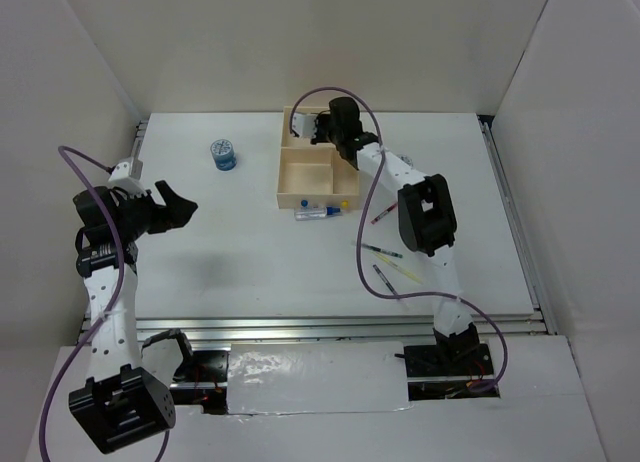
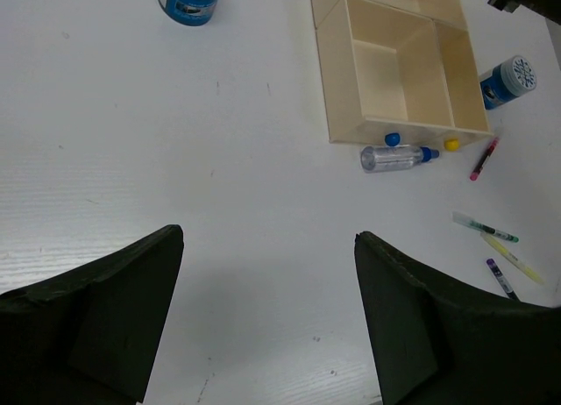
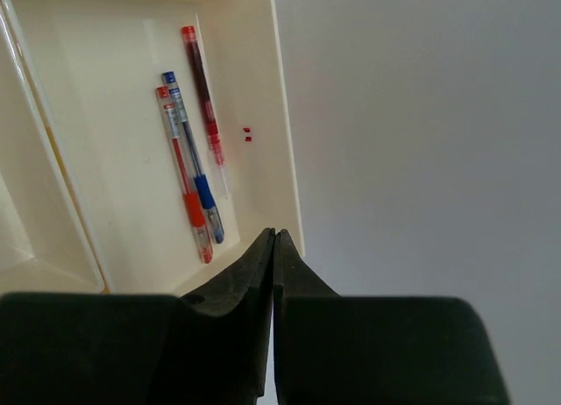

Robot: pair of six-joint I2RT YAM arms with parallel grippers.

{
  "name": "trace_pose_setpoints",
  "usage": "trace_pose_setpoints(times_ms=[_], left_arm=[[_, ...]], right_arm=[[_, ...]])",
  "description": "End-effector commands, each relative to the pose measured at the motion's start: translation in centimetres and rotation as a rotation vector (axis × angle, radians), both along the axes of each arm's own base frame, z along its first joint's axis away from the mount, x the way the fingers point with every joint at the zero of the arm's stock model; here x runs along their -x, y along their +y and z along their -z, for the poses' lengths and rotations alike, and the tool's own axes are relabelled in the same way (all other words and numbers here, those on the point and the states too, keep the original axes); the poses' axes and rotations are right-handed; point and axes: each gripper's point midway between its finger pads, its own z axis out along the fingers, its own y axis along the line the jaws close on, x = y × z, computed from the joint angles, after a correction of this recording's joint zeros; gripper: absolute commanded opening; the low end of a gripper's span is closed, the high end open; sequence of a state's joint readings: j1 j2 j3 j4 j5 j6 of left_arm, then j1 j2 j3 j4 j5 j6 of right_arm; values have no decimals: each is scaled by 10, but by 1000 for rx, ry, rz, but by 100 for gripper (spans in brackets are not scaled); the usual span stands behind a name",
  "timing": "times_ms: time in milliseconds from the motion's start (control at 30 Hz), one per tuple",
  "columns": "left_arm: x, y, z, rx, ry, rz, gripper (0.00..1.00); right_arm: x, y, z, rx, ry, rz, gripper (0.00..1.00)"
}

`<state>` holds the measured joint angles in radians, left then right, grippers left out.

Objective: Sort the stationery into containers
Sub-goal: Place the pen in the storage box, then pick up the pen from the center of the board.

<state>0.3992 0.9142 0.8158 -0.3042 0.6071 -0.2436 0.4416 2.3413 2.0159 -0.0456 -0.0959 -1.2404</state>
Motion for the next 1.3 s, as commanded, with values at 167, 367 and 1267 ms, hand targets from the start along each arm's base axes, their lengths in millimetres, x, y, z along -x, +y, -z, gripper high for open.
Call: trace_pose_setpoints(times_ms=[167,367,1267], left_arm=[[1,-1,-31,-44,-111,17,95],[14,-8,-37,-99,-137,55,99],[36,-48,-30,-193,-196,269,99]], right_arm=[[16,-6,-83,-199,-87,116,28],[130,-62,-98,-389,281,271,69],[245,-178,79,-111,762,489,54]])
